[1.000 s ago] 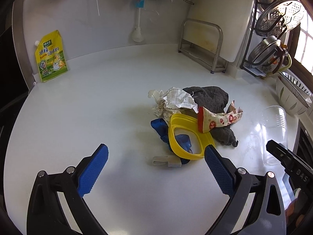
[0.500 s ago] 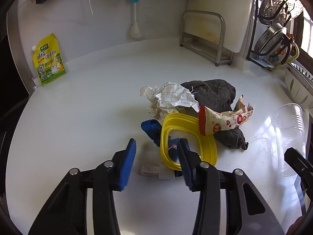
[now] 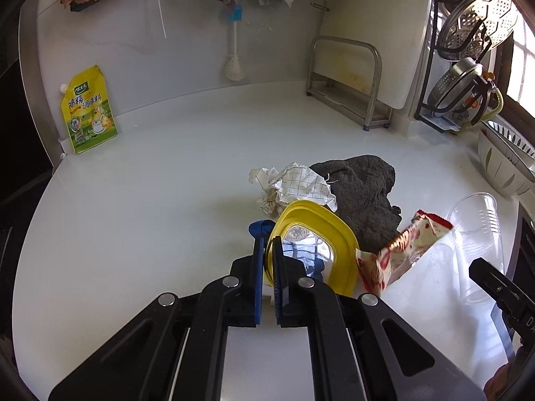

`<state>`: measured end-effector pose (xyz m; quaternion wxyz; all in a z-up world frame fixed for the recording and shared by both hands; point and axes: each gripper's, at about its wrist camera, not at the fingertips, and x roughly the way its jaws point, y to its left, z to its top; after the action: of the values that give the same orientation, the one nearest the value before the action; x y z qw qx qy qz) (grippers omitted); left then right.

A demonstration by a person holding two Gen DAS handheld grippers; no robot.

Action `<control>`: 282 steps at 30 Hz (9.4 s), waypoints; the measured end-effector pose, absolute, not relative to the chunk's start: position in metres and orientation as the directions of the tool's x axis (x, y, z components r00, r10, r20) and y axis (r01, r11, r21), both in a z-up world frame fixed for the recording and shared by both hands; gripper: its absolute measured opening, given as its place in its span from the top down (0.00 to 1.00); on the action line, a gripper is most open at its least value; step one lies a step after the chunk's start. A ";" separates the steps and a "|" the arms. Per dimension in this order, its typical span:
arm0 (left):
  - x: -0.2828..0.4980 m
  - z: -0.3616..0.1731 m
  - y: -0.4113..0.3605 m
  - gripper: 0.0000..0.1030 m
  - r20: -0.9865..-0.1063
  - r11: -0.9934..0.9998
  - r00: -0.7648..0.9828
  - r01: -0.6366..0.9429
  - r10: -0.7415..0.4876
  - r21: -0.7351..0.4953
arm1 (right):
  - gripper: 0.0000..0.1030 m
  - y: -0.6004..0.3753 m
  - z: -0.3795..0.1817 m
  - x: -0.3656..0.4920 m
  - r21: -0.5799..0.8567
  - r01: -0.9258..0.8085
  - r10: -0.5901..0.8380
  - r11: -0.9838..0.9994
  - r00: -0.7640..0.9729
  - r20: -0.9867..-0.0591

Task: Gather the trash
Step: 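Grasp the yellow lid with the left tool while the right tool holds the cup, then carry the yellow lid and clear cup with both tools over the grey bin, then open both tools to drop the lid and cup into the bin, then move both tools back to the counter toward the snack wrapper, then grasp the snack wrapper with the right tool while the left tool grasps the blue strap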

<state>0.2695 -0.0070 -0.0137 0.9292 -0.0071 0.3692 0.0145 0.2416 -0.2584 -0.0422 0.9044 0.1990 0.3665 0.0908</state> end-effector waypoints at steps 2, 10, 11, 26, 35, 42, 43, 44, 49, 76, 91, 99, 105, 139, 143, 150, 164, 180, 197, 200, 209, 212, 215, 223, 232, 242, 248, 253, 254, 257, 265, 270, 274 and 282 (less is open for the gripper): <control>0.267 -0.011 -0.003 0.94 -0.681 0.999 0.732 -0.036 0.022 -0.006 | 0.47 -0.259 -0.042 0.241 0.429 -0.018 0.311 0.903 0.716 -0.625; 0.255 0.003 0.014 0.94 -0.660 0.998 0.751 -0.057 0.030 -0.019 | 0.47 -0.261 -0.040 0.237 0.434 -0.022 0.311 0.901 0.729 -0.610; 0.252 0.003 0.015 0.94 -0.659 0.998 0.751 -0.055 0.027 -0.021 | 0.47 -0.261 -0.039 0.235 0.435 -0.023 0.312 0.900 0.731 -0.607; 0.194 0.015 0.025 0.94 -0.655 0.999 0.756 -0.025 -0.004 -0.035 | 0.47 -0.281 -0.021 0.174 0.410 -0.016 0.274 0.912 0.768 -0.578; 0.137 0.024 0.032 0.94 -0.647 0.999 0.762 0.005 -0.035 -0.048 | 0.47 -0.266 -0.015 0.112 0.381 -0.035 0.273 0.924 0.756 -0.594; 0.086 0.018 0.035 0.94 -0.644 0.998 0.763 0.029 -0.060 -0.058 | 0.47 -0.240 -0.021 0.061 0.375 -0.066 0.300 0.925 0.733 -0.611; 0.079 0.016 0.035 0.94 -0.646 0.997 0.760 0.035 -0.067 -0.061 | 0.47 -0.236 -0.022 0.055 0.373 -0.070 0.303 0.925 0.730 -0.613; 0.074 0.013 0.034 0.94 -0.649 0.997 0.757 0.043 -0.074 -0.064 | 0.47 -0.233 -0.023 0.048 0.372 -0.073 0.305 0.925 0.728 -0.615; 0.047 0.002 0.026 0.94 -0.657 0.994 0.746 0.088 -0.105 -0.059 | 0.47 -0.221 -0.031 0.016 0.370 -0.079 0.309 0.926 0.722 -0.619; -0.013 -0.063 -0.015 0.94 -0.726 0.975 0.668 0.223 -0.162 -0.013 | 0.47 -0.216 -0.090 -0.064 0.349 -0.041 0.282 0.936 0.678 -0.679; 0.000 -0.093 -0.013 0.94 -0.772 0.975 0.618 0.224 -0.147 -0.007 | 0.47 -0.218 -0.115 -0.052 0.373 -0.034 0.307 0.927 0.642 -0.703; 0.005 -0.103 -0.011 0.94 -0.788 0.975 0.601 0.221 -0.134 0.002 | 0.47 -0.218 -0.126 -0.048 0.358 -0.026 0.295 0.933 0.626 -0.722; 0.008 -0.108 -0.010 0.94 -0.794 0.976 0.594 0.219 -0.128 0.006 | 0.47 -0.218 -0.129 -0.048 0.353 -0.026 0.292 0.935 0.624 -0.725; 0.000 -0.096 0.006 0.37 -0.761 0.987 0.643 0.158 -0.084 0.024 | 0.22 -0.222 -0.110 -0.056 0.362 -0.038 0.289 0.931 0.683 -0.671; -0.003 -0.089 0.010 0.18 -0.744 0.989 0.663 0.147 -0.084 0.019 | 0.22 -0.221 -0.106 -0.058 0.354 -0.036 0.278 0.935 0.695 -0.663; -0.009 -0.078 0.015 0.09 -0.720 0.992 0.690 0.124 -0.069 0.024 | 0.20 -0.214 -0.097 -0.062 0.307 -0.041 0.243 0.951 0.715 -0.656; -0.026 -0.054 0.032 0.06 -0.686 0.996 0.725 0.091 -0.062 0.006 | 0.17 -0.196 -0.078 -0.074 0.252 -0.077 0.227 0.965 0.726 -0.649; -0.025 -0.029 0.042 0.06 -0.648 0.998 0.759 0.068 -0.063 -0.017 | 0.15 -0.189 -0.042 -0.073 0.204 -0.089 0.194 0.975 0.790 -0.582; 0.056 0.003 0.035 0.06 -0.603 0.999 0.797 0.033 -0.032 -0.010 | 0.15 -0.193 -0.015 0.035 0.174 -0.201 0.266 0.964 0.763 -0.590; 0.080 0.002 0.036 0.06 -0.600 1.000 0.800 0.017 -0.016 -0.003 | 0.15 -0.191 -0.016 0.063 0.202 -0.193 0.277 0.960 0.752 -0.597; 0.148 -0.006 0.043 0.06 -0.623 1.000 0.782 0.000 -0.003 -0.004 | 0.15 -0.172 -0.019 0.147 0.182 -0.209 0.277 0.961 0.721 -0.635; 0.169 -0.007 0.046 0.06 -0.632 1.000 0.775 -0.008 0.007 0.000 | 0.15 -0.168 -0.024 0.174 0.192 -0.192 0.271 0.963 0.704 -0.657; 0.190 -0.007 0.049 0.06 -0.638 1.000 0.770 -0.019 0.017 0.004 | 0.15 -0.165 -0.027 0.197 0.194 -0.178 0.263 0.965 0.697 -0.667; 0.213 -0.010 0.050 0.06 -0.643 0.999 0.765 -0.032 0.029 0.006 | 0.15 -0.144 -0.039 0.236 0.118 -0.170 0.203 0.978 0.672 -0.712; 0.221 -0.014 0.048 0.06 -0.653 1.000 0.757 -0.028 0.023 0.003 | 0.29 -0.141 -0.055 0.255 0.097 -0.166 0.182 0.981 0.641 -0.745; 0.227 -0.018 0.032 0.06 -0.659 1.000 0.752 -0.014 0.027 0.025 | 0.78 -0.150 -0.054 0.255 0.140 -0.192 0.233 0.971 0.644 -0.729; 0.239 -0.017 0.021 0.06 -0.676 1.000 0.737 -0.001 0.010 0.013 | 0.80 -0.158 -0.041 0.244 0.140 -0.192 0.236 0.971 0.695 -0.679; 0.255 -0.022 0.008 0.06 -0.691 1.000 0.723 -0.001 0.015 0.020 | 0.80 -0.179 -0.033 0.238 0.204 -0.160 0.255 0.966 0.723 -0.642; 0.259 -0.023 0.005 0.06 -0.698 1.000 0.716 -0.001 0.015 0.020 | 0.80 -0.183 -0.033 0.236 0.220 -0.153 0.260 0.963 0.728 -0.635; 0.272 -0.029 -0.004 0.06 -0.724 1.000 0.690 -0.002 0.015 0.019 | 0.80 -0.197 -0.033 0.232 0.263 -0.132 0.272 0.956 0.737 -0.618; 0.297 -0.043 -0.016 0.08 -0.771 1.000 0.637 -0.019 0.022 0.013 | 0.80 -0.218 -0.039 0.227 0.380 -0.111 0.336 0.918 0.726 -0.600; 0.302 -0.048 -0.022 0.26 -0.793 0.999 0.608 -0.007 0.033 0.037 | 0.80 -0.224 -0.040 0.225 0.417 -0.105 0.357 0.903 0.725 -0.589; 0.305 -0.051 -0.021 0.44 -0.804 1.000 0.595 0.007 -0.001 0.003 | 0.80 -0.223 -0.041 0.225 0.419 -0.111 0.363 0.901 0.722 -0.589; 0.291 -0.047 -0.022 0.88 -0.785 0.997 0.615 0.065 -0.078 -0.049 | 0.80 -0.223 -0.041 0.224 0.412 -0.120 0.364 0.903 0.723 -0.587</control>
<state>0.2906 -0.0217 -0.0471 0.8985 -0.0076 0.4370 -0.0399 0.2238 -0.2230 -0.0407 0.9115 0.1756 0.3476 0.1326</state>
